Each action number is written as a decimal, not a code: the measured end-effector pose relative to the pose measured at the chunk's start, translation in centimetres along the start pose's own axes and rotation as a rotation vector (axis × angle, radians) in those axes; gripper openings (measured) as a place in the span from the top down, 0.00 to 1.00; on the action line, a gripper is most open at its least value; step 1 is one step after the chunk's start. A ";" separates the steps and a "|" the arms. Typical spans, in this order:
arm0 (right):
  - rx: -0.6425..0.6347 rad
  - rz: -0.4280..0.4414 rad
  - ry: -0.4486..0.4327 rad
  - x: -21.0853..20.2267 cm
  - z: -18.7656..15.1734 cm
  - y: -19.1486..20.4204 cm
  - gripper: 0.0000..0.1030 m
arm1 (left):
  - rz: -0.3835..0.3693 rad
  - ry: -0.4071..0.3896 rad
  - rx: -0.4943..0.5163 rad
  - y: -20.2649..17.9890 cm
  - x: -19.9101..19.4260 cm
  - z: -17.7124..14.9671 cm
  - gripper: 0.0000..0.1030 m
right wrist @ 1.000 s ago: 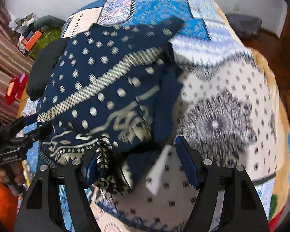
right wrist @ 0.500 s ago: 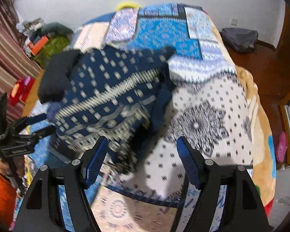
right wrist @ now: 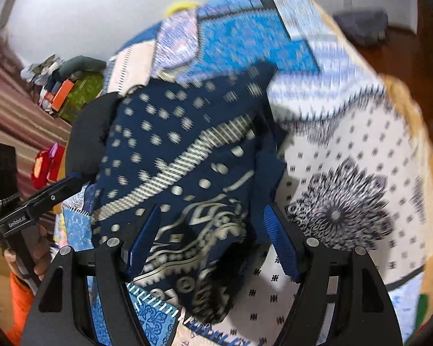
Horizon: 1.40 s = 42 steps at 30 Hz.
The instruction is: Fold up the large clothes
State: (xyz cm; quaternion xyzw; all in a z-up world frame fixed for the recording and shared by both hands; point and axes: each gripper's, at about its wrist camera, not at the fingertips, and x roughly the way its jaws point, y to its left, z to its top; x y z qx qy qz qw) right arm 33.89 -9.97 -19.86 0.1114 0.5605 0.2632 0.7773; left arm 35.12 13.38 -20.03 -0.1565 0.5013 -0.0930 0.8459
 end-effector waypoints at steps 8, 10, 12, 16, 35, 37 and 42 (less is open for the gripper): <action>0.146 0.123 0.133 3.2 1.0 -3.9 0.32 | -0.189 0.170 -0.129 2.2 6.8 1.2 0.15; 0.130 0.129 0.148 3.8 1.5 -3.5 0.32 | -0.234 0.189 -0.160 2.5 7.9 1.5 0.12; 0.125 0.122 0.162 4.4 1.8 -3.0 0.30 | -0.282 0.207 -0.193 2.7 9.0 1.7 0.11; 0.110 0.101 0.171 5.3 2.3 -2.1 0.28 | -0.338 0.215 -0.239 3.2 10.0 1.9 0.11; -0.072 0.228 0.048 -1.7 0.7 5.1 0.78 | -0.224 0.026 -0.069 -1.1 -3.9 0.1 0.62; -0.110 0.238 0.002 -3.4 1.5 7.2 0.78 | -0.214 -0.035 -0.043 -1.5 -7.0 0.7 0.62; -0.192 0.264 -0.099 -5.3 4.6 12.6 0.78 | -0.196 -0.185 -0.030 0.3 -14.0 3.5 0.64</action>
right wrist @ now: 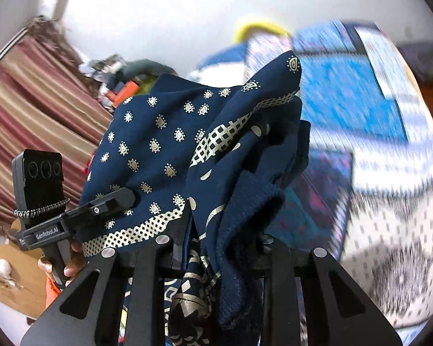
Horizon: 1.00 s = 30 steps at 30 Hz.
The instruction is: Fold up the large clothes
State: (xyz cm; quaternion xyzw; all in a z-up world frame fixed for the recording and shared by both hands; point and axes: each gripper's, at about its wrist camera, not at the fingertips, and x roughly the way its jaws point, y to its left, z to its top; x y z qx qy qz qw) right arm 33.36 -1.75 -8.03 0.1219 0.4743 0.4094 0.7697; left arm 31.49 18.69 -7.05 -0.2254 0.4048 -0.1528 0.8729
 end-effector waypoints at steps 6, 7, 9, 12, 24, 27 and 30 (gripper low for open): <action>-0.120 0.010 -0.085 3.3 5.8 6.0 0.78 | 0.038 -0.163 0.017 3.1 -5.6 5.3 0.64; -0.130 0.013 -0.091 4.1 6.5 6.5 0.78 | 0.045 -0.185 0.014 4.2 -6.3 6.0 0.64; -0.142 0.031 -0.085 6.8 7.9 7.6 0.78 | 0.056 -0.209 -0.015 7.2 -6.3 7.3 0.63; -0.146 0.042 -0.026 12.3 8.6 7.9 0.77 | 0.080 -0.188 -0.134 14.2 -5.5 7.8 0.62; -0.142 -0.183 0.164 25.9 3.3 2.4 0.21 | 0.315 -0.024 -0.231 26.1 -0.5 3.7 0.13; -0.152 -0.200 0.182 24.1 2.5 2.1 0.21 | 0.356 -0.024 -0.205 24.5 -1.0 2.6 0.13; -0.184 -0.264 0.175 22.4 1.7 2.5 0.21 | 0.369 -0.035 -0.195 22.7 -2.1 1.4 0.13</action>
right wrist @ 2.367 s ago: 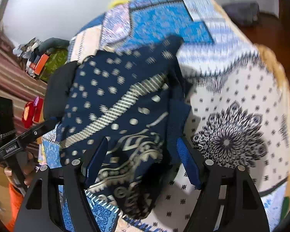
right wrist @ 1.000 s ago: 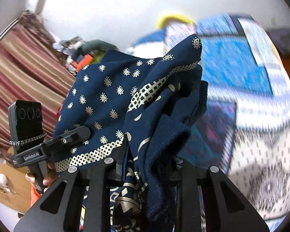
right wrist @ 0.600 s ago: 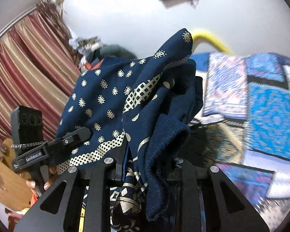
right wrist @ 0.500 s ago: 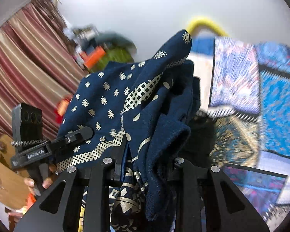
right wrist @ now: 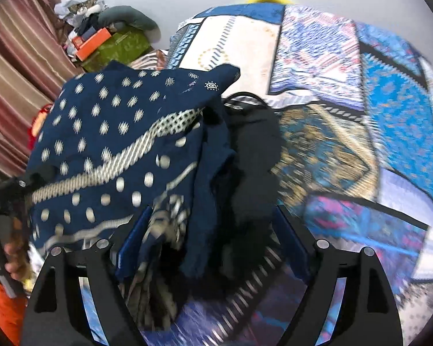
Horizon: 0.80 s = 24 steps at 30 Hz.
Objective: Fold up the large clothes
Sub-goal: 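Lower the folded hoodie onto the bed and open both tools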
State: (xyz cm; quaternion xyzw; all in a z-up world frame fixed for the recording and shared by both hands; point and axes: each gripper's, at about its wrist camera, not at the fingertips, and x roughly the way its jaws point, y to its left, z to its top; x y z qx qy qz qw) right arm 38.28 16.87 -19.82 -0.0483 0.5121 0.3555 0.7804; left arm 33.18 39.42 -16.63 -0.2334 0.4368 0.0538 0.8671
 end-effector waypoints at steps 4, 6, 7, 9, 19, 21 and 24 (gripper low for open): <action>-0.067 -0.055 0.014 -2.4 -2.5 0.4 0.21 | 0.061 -0.005 0.041 -0.9 -1.6 -2.1 0.10; -0.091 -0.074 0.003 -3.4 -3.1 0.9 0.21 | 0.091 0.001 0.041 -1.2 -2.4 -3.3 0.10; -0.104 -0.083 -0.010 -4.4 -3.8 1.2 0.21 | 0.100 0.001 0.031 -1.2 -2.9 -4.0 0.10; -0.110 -0.077 -0.033 -5.8 -4.1 1.9 0.21 | 0.119 -0.009 0.014 -1.2 -4.2 -5.1 0.10; -0.152 0.013 -0.343 -19.4 -6.6 7.1 0.21 | 0.148 -0.256 0.129 -7.7 -17.9 -8.5 0.10; -0.161 0.028 -0.417 -22.2 -7.2 8.1 0.21 | 0.143 -0.329 0.163 -9.5 -21.0 -9.5 0.10; -0.170 0.065 -0.529 -26.4 -8.7 9.6 0.21 | 0.134 -0.465 0.206 -12.5 -26.2 -11.6 0.10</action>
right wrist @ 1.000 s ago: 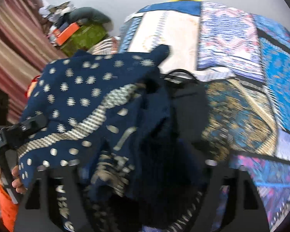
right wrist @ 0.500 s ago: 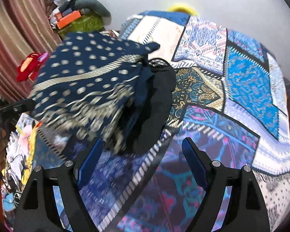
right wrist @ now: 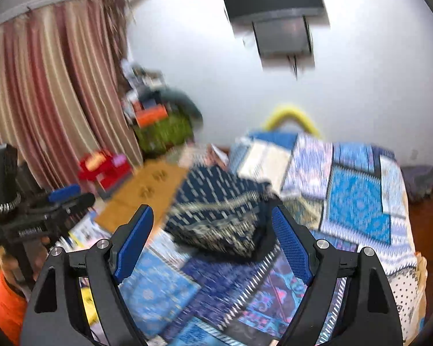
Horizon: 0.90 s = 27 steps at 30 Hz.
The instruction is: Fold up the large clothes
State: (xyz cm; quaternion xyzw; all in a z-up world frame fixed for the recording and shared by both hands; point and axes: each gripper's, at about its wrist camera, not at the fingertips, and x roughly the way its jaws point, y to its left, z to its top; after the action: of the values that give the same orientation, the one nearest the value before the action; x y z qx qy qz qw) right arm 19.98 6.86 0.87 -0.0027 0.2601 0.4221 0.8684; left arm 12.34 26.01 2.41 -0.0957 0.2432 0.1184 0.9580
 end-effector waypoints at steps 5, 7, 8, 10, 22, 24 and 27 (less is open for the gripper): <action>-0.045 0.014 -0.174 -6.1 0.4 2.8 0.21 | -0.004 -0.193 0.060 -3.4 -7.4 0.2 0.10; -0.065 0.012 -0.242 -8.4 0.0 4.0 0.21 | -0.005 -0.264 0.079 -4.9 -10.1 -0.3 0.10; -0.072 0.010 -0.262 -9.0 -0.2 4.4 0.21 | -0.002 -0.293 0.084 -5.5 -11.1 -0.7 0.10; -0.087 0.009 -0.310 -10.6 -0.8 5.3 0.21 | 0.008 -0.346 0.097 -6.4 -13.0 -1.5 0.10; -0.133 -0.096 -0.388 -11.3 -3.3 7.9 0.00 | 0.099 -0.437 0.093 -8.4 -16.5 -5.3 0.00; -0.143 -0.118 -0.387 -11.3 -3.4 8.0 0.00 | 0.097 -0.428 0.089 -8.2 -16.3 -5.3 0.00; -0.146 -0.125 -0.365 -10.8 -3.4 8.1 0.00 | 0.096 -0.419 0.084 -8.0 -16.0 -5.4 0.00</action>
State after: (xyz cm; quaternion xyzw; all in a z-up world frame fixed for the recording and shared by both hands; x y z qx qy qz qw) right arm 7.04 3.36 4.58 -0.0050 0.0664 0.3785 0.9232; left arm -1.55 14.18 6.62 -0.0173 0.0476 0.1708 0.9840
